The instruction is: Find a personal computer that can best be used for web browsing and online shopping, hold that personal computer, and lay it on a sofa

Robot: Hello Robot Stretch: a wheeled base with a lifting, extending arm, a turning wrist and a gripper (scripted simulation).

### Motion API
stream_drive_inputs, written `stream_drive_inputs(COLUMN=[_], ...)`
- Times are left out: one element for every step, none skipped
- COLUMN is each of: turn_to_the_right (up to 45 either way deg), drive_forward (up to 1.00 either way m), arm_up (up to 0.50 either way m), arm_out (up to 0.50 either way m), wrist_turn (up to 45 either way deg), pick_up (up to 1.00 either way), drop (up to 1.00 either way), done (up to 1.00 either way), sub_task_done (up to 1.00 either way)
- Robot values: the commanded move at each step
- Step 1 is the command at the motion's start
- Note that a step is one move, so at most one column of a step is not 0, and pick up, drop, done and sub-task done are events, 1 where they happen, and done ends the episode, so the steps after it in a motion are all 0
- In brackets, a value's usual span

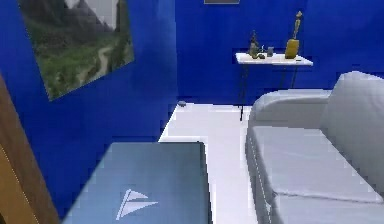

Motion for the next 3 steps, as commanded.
stream_drive_inputs(turn_to_the_right=[9.0,0.0,45.0], drive_forward=[0.0,0.95,0.0], arm_up=[0.0,0.0,0.0], arm_out=[0.0,0.0,0.0], wrist_turn=[0.0,0.0,0.0], pick_up=[0.0,0.0,0.0], drop=[0.0,0.0,0.0], done=[0.0,0.0,0.0], sub_task_done=[0.0,0.0,0.0])
